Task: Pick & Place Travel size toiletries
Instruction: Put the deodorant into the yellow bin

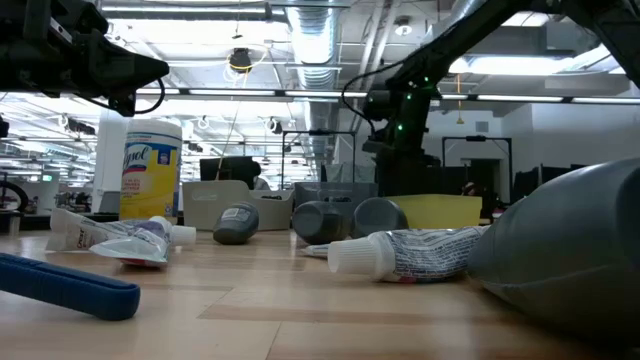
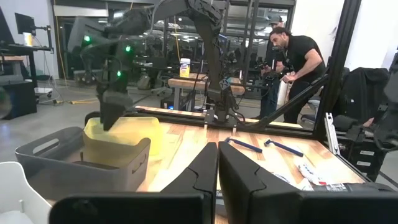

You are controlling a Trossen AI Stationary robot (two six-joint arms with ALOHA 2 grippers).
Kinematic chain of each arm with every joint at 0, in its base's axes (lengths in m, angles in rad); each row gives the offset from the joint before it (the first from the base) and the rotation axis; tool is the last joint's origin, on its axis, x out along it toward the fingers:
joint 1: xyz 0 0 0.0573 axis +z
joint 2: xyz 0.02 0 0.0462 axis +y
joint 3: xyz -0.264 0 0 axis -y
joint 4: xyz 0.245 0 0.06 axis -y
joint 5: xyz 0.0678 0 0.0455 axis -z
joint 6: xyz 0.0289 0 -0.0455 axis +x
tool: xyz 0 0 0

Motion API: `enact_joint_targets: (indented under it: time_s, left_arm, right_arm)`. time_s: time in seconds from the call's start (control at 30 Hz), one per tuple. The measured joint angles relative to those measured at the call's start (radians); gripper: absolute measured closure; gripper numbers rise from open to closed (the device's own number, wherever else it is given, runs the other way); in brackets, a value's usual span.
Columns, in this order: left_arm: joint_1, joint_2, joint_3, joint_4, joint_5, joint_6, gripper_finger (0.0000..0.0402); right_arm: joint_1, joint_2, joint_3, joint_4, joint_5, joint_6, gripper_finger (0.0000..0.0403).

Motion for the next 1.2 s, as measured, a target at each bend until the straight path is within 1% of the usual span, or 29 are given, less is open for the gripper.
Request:
enact_joint_targets:
  time_s: [0.1, 0.2, 0.3, 0.37, 0.5, 0.63, 0.8, 0.9, 1.0, 1.1, 1.2]
  left_arm:
    - [0.000, 0.000, 0.000, 0.000, 0.000, 0.000, 0.0392]
    - [0.000, 0.000, 0.000, 0.000, 0.000, 0.000, 0.0392]
    - [0.000, 0.000, 0.000, 0.000, 0.000, 0.000, 0.0392]
    - [0.000, 0.000, 0.000, 0.000, 0.000, 0.000, 0.0392]
    - [0.000, 0.000, 0.000, 0.000, 0.000, 0.000, 0.0392]
    - [0.000, 0.000, 0.000, 0.000, 0.000, 0.000, 0.0392]
    - [0.000, 0.000, 0.000, 0.001, 0.000, 0.000, 0.0392]
    - [0.000, 0.000, 0.000, 0.001, 0.000, 0.000, 0.0392]
    - [0.000, 0.000, 0.000, 0.002, 0.000, 0.000, 0.0392]
    - [0.000, 0.000, 0.000, 0.003, 0.000, 0.000, 0.0392]
    - [0.000, 0.000, 0.000, 0.005, 0.000, 0.000, 0.0392]
  right_arm:
    - [0.011, 0.000, 0.090, -0.098, 0.001, -0.037, 0.0116]
    - [0.037, -0.003, 0.195, -0.245, 0.000, -0.048, 0.0113]
    - [0.086, -0.040, 0.276, -0.341, -0.002, -0.039, 0.0112]
    - [0.126, -0.080, 0.301, -0.374, -0.002, -0.026, 0.0112]
    - [0.228, -0.172, 0.304, -0.409, -0.002, -0.001, 0.0112]
    - [0.354, -0.266, 0.304, -0.439, -0.002, 0.052, 0.0112]
    - [0.548, -0.338, 0.304, -0.435, -0.002, 0.265, 0.0112]
    - [0.673, -0.353, 0.304, -0.439, 0.040, 0.408, 0.0112]
    - [0.794, -0.353, 0.304, -0.460, 0.083, 0.547, 0.0112]
    - [0.905, -0.338, 0.301, -0.493, 0.088, 0.701, 0.0112]
    - [1.015, -0.313, 0.296, -0.568, 0.104, 0.870, 0.0112]
